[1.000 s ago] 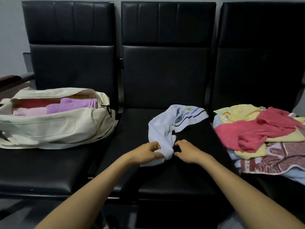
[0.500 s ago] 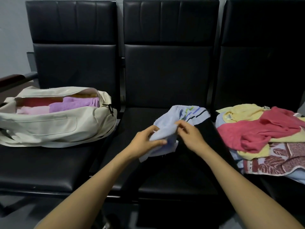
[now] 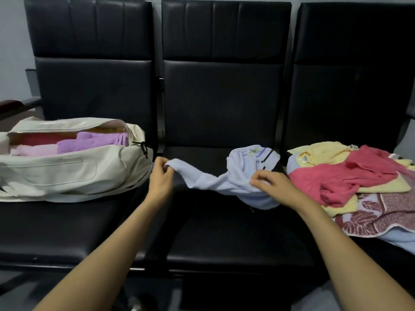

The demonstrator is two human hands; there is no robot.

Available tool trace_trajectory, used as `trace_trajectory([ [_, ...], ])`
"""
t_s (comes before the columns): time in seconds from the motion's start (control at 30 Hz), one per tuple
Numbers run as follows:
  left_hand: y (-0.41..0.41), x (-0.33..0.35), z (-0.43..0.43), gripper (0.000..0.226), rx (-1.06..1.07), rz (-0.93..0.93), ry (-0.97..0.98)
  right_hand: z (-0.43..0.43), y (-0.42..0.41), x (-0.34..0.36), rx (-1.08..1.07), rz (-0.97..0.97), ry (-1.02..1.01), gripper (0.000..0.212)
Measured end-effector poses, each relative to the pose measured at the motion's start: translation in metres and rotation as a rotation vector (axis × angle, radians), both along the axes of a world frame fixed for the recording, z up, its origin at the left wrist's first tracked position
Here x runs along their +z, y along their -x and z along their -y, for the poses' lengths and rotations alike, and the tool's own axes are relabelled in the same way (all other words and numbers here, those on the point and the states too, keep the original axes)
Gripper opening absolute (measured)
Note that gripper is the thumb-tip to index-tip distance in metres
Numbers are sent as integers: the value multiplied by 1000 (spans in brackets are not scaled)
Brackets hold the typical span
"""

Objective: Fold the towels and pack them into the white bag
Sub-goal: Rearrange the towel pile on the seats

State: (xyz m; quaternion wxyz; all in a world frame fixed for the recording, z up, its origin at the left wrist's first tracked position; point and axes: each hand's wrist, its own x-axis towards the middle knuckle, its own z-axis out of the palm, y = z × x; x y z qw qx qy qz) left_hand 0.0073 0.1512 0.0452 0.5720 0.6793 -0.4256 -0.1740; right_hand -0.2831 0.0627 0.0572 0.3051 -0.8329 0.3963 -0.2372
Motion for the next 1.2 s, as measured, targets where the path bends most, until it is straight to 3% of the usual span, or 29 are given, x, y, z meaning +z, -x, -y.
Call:
trace_trajectory([
  [0.07,-4,10,-4,9,-35,-54,152,2,7,-3,40,-195,3,14],
  [0.13,-11,12,-8,9,-146,37,159,2,13,-1,66,-274,-35,17],
  [0.17,-14,12,-11,4,-221,161,96,2,15,-2,71,-302,-46,19],
  [0.23,-21,4,-15,17,-388,413,-87,0,16,-6,48,-331,-14,20],
  [0.3,-26,-7,-17,31,-521,579,-342,1,17,-10,-6,-323,33,21],
  [0.4,-32,-19,-19,23,-602,741,-670,7,25,-12,-54,-457,56,22],
  [0.53,-36,-23,-22,19,-576,648,-669,13,33,-14,-124,-813,-2,25],
  [0.6,-34,-23,-22,10,-540,673,-637,11,26,-18,-166,-888,68,20],
  [0.63,-32,-22,-22,2,-518,678,-599,9,20,-20,-180,-850,139,20],
  [0.67,-30,-22,-22,10,-492,673,-545,6,13,-21,-163,-740,187,22],
  [0.77,-22,-18,-20,16,-454,634,-384,-22,-15,-19,118,-394,132,31],
  [0.83,-16,-13,-19,6,-454,569,-321,-42,-35,-21,326,-430,142,38],
  [0.9,-14,-11,-20,6,-460,536,-300,-47,-45,-27,405,-485,209,29],
  [0.97,-18,-12,-20,12,-452,550,-307,-45,-45,-27,394,-512,230,16],
  [1.2,-51,-20,-23,6,-317,602,-518,-27,-25,-18,274,-665,164,20],
])
